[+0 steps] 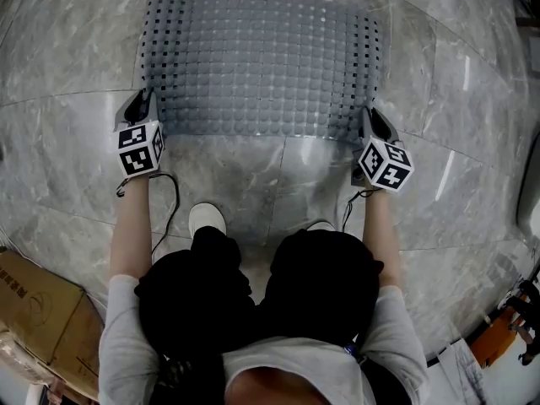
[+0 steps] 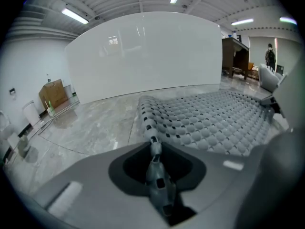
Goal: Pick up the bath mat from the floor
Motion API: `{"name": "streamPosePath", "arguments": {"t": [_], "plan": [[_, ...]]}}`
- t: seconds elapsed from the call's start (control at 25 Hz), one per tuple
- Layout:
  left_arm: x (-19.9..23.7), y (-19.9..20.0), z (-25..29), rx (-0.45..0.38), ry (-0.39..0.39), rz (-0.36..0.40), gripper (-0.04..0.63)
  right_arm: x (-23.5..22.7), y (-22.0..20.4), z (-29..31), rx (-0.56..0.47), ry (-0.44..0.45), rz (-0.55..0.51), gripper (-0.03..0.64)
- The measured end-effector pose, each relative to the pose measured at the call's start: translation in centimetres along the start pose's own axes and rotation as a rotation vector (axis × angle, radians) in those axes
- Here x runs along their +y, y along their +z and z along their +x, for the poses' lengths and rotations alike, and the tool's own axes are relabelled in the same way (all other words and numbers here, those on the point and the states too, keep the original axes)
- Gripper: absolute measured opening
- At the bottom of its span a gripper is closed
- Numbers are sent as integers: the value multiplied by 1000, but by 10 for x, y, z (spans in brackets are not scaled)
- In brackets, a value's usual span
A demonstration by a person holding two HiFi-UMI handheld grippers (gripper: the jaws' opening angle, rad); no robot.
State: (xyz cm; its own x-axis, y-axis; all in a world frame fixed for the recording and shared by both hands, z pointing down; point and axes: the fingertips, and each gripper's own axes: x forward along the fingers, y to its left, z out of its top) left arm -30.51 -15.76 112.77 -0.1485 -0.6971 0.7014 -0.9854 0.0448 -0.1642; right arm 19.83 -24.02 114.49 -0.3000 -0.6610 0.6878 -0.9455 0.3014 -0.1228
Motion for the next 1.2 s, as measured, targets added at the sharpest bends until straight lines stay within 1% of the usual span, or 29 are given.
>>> {"name": "streamPosePath", "arguments": {"t": [0.16,0.28,0.44,0.52,0.76,0.88,1.2], "plan": [[-3,12,-11,-38,6,10,67,1,12,-10,-47,7,14,58],[-1,26,-21,-79,-13,14,64,6,25,-19,-78,5,3,55],[4,44,-43,-107,-47,-19,61,18,48,-37,-96,-4,-14,54],[2,63,-51,-116,-58,-14,61,19,64,-46,-104,-6,-16,54],[-3,125,-88,-120,-91,46,61,25,114,-89,-110,-12,-34,52],[-5,154,-112,-125,-105,53,61,27,138,-115,-113,-16,-24,52],[-5,247,-212,-170,-137,54,60,44,228,-212,-143,-14,-14,51]]}}
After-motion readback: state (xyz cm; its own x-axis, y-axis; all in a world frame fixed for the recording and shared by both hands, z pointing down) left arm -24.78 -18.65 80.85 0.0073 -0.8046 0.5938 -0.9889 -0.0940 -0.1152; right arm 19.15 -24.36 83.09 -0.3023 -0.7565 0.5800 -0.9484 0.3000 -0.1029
